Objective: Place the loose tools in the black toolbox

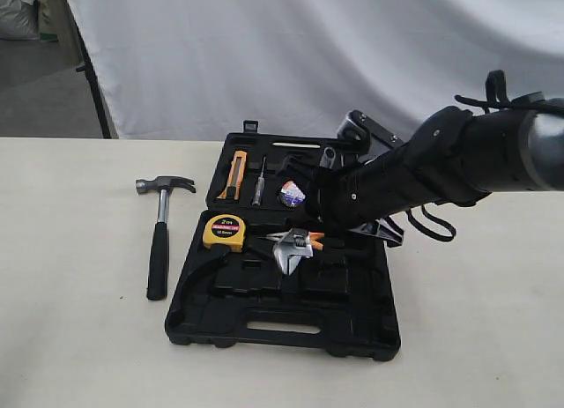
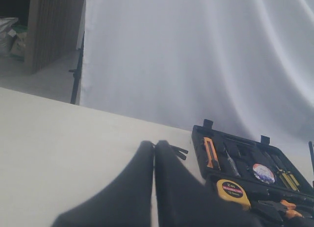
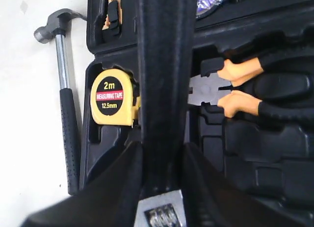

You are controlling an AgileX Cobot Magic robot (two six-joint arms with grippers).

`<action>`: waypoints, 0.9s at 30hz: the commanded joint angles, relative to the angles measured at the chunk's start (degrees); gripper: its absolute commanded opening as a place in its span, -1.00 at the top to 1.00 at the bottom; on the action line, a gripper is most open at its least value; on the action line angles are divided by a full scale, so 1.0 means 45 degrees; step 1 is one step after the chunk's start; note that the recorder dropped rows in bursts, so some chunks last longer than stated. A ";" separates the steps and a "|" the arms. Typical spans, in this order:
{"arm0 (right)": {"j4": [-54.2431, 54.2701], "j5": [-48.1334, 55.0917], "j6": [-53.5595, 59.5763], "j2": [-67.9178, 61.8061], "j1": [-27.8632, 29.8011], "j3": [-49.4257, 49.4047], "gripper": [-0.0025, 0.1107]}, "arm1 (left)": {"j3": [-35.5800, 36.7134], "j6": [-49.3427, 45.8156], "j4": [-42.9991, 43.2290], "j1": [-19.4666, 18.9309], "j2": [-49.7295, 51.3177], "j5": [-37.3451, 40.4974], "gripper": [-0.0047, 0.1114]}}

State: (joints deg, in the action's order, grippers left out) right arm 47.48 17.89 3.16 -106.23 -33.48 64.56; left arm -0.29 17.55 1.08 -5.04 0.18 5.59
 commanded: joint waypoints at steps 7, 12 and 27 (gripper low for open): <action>0.2001 -0.0703 -0.0869 0.0052 0.0012 0.0153 0.96 | -0.0034 0.0061 -0.0047 0.0052 -0.0041 -0.0113 0.91; 0.4129 -0.0661 -0.1937 0.0018 0.0012 0.0153 0.96 | -0.0034 0.0061 -0.0047 0.0052 -0.0041 -0.0113 0.91; 0.4966 -0.3286 -0.7400 -0.1035 -0.2176 0.0153 0.96 | -0.0034 0.0061 -0.0047 0.0052 -0.0041 -0.0113 0.91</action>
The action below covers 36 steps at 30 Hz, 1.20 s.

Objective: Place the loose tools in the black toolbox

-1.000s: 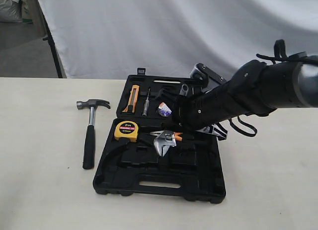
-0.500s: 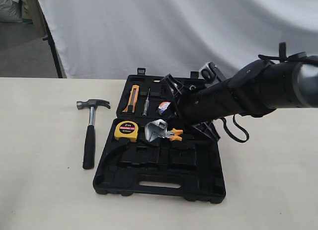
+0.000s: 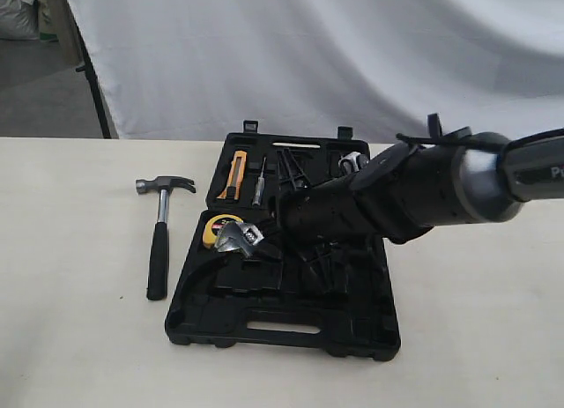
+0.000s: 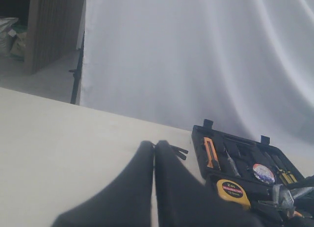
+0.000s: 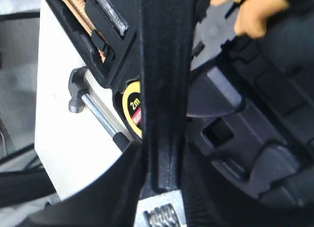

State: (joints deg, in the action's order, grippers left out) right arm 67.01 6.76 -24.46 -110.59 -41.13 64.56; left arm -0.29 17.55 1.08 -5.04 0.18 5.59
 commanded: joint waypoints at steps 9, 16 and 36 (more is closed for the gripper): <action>0.0760 -0.1603 -0.1512 -0.0065 -0.0841 0.0153 0.96 | -0.0034 0.0061 -0.0047 0.0052 -0.0041 -0.0113 0.91; 0.0760 -0.1864 -0.1460 -0.0065 -0.0815 0.0153 0.96 | -0.0034 0.0061 -0.0047 0.0052 -0.0041 -0.0113 0.91; 0.3086 -0.2867 -0.2280 -0.0065 -0.0989 0.0153 0.96 | -0.0034 0.0061 -0.0047 0.0052 -0.0041 -0.0113 0.91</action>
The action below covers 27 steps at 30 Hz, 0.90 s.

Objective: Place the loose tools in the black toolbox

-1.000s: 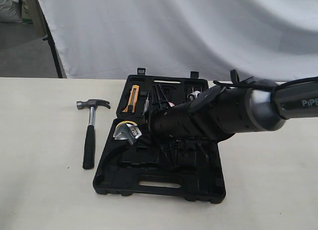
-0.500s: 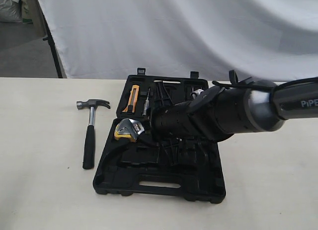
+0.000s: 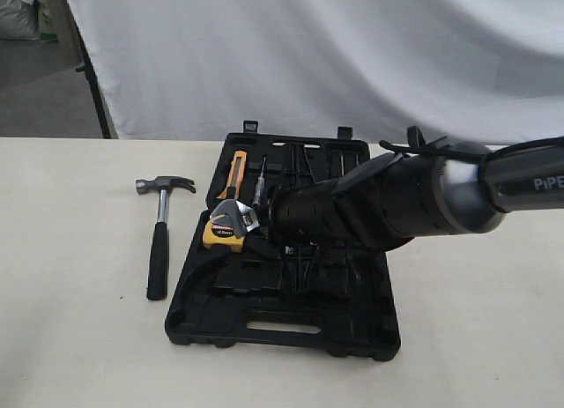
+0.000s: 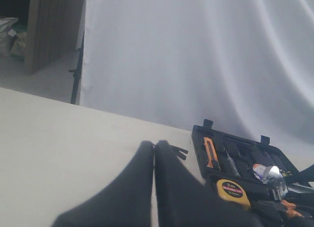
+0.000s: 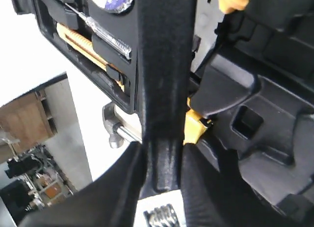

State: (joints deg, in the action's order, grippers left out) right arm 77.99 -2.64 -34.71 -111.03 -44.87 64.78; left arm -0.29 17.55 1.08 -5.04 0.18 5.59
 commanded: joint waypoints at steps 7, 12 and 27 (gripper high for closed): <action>0.1435 -0.0671 0.0099 0.0033 -0.0305 -0.0401 0.96 | -0.0034 0.0061 -0.0047 0.0052 -0.0041 -0.0113 0.91; 0.1879 -0.0671 0.0155 0.0083 -0.0275 -0.0868 0.96 | -0.0034 0.0061 -0.0047 0.0052 -0.0041 -0.0113 0.91; 0.1879 -0.0698 0.2231 0.0144 -0.0275 -0.0868 0.96 | -0.0034 0.0061 0.0043 0.0052 -0.0041 -0.0113 0.91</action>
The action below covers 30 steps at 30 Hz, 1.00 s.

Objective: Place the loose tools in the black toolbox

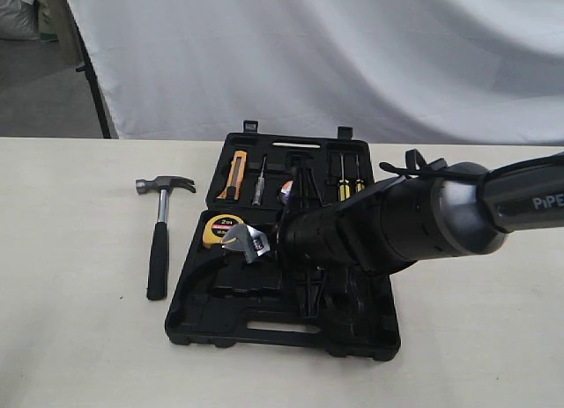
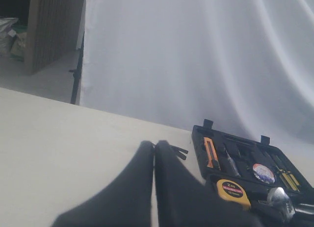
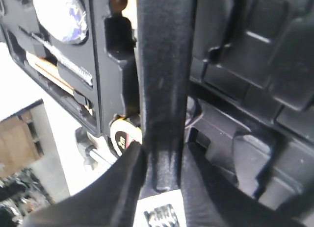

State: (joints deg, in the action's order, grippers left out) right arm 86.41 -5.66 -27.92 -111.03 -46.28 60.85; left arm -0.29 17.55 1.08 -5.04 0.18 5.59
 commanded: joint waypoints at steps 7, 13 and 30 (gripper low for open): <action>0.0007 -0.0026 0.0838 0.0144 0.0038 0.0006 0.96 | -0.0034 0.0061 0.0043 0.0052 -0.0041 -0.0113 0.91; 0.0007 -0.0733 0.0834 0.0144 0.0038 0.0006 0.96 | -0.0034 0.0061 0.0043 0.0052 -0.0041 -0.0113 0.91; -0.0339 -0.1174 0.0873 0.0144 0.0038 0.0006 0.96 | -0.0034 0.0061 0.0043 0.0052 -0.0041 -0.0113 0.91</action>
State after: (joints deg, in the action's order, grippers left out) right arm 86.00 -10.04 -24.48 -111.03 -46.28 60.85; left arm -0.29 17.55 1.08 -5.04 0.18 5.59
